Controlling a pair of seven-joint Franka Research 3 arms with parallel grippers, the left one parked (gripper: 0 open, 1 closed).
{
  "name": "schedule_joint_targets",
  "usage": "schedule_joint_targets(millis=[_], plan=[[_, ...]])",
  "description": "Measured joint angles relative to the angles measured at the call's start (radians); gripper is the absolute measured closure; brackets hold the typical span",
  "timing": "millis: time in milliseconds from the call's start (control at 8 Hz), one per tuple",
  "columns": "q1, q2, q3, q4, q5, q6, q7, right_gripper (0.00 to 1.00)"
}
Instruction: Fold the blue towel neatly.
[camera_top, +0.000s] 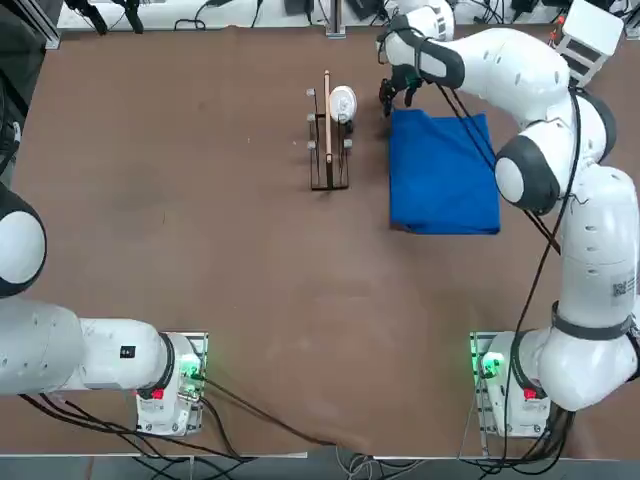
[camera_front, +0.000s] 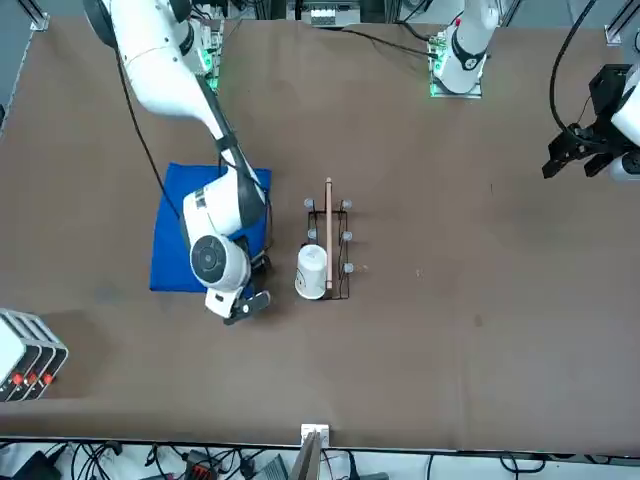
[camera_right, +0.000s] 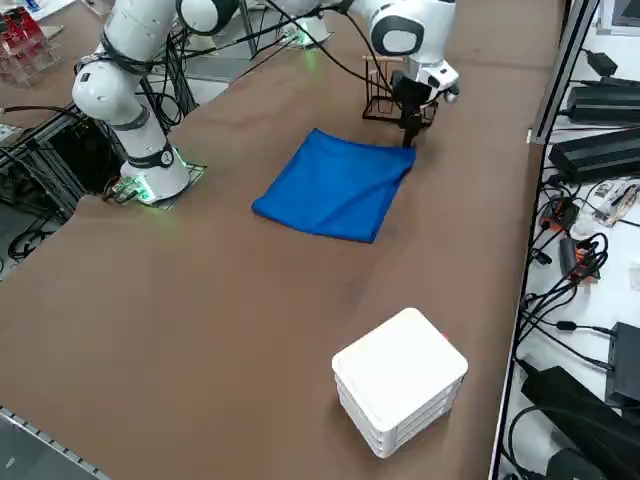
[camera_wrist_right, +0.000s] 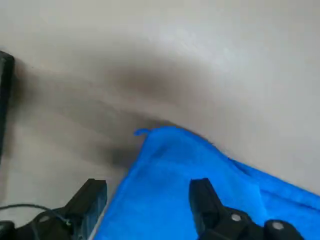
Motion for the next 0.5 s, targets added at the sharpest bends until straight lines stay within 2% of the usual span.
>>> schedule_joint_targets(millis=[250, 500], plan=[[-0.03, -0.025, -0.008, 0.017, 0.0, -0.081, 0.0, 0.0], [-0.061, -0.09, -0.021, 0.036, 0.0, -0.179, 0.0, 0.0]])
